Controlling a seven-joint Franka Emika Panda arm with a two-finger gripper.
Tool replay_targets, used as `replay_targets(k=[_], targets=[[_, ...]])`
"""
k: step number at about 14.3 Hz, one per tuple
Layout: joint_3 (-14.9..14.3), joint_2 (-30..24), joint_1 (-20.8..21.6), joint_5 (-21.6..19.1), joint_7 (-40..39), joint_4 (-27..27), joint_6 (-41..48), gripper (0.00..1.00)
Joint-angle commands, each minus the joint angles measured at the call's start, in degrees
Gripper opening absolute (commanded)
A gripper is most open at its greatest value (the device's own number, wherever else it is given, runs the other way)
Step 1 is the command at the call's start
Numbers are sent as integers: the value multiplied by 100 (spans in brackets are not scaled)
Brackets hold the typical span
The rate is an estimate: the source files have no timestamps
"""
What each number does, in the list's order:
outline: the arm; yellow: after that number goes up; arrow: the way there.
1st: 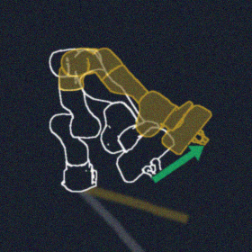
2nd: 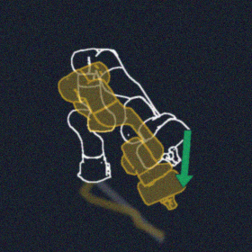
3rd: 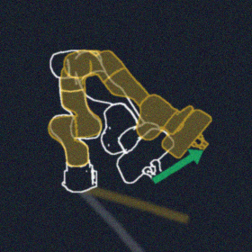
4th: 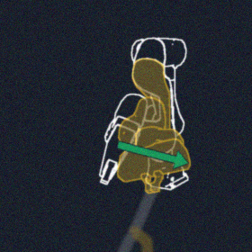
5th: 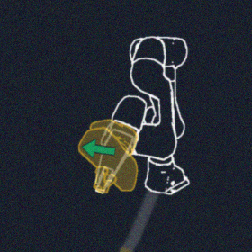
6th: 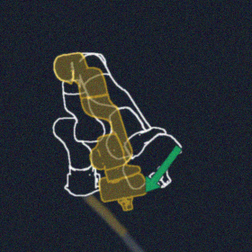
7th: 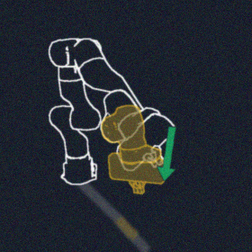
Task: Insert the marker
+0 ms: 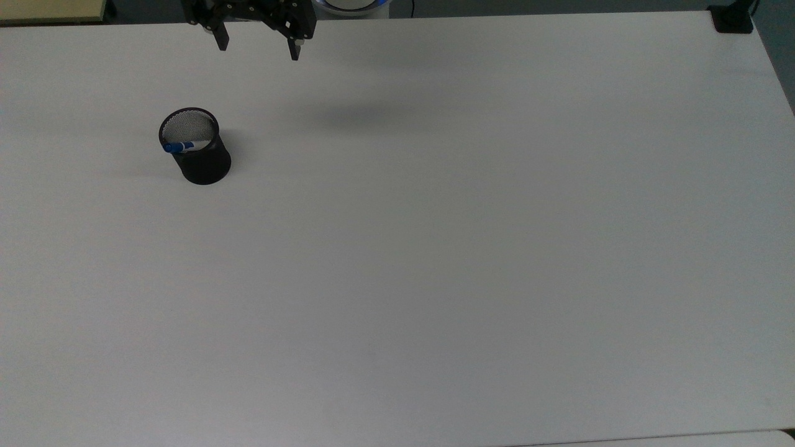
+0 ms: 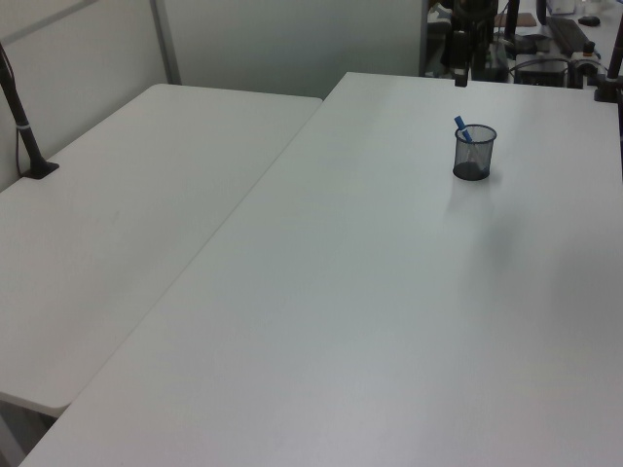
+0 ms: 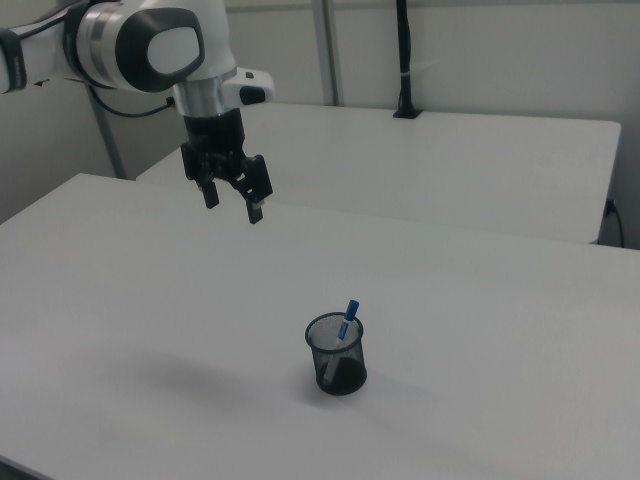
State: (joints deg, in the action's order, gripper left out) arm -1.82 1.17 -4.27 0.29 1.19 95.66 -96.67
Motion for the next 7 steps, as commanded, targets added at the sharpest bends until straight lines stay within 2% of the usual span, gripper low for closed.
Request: replay_targets(k=[1, 7], targets=[[-29, 24, 40, -90, -40, -135, 183, 100], [-64, -20, 5, -55, -31, -144, 183, 100]])
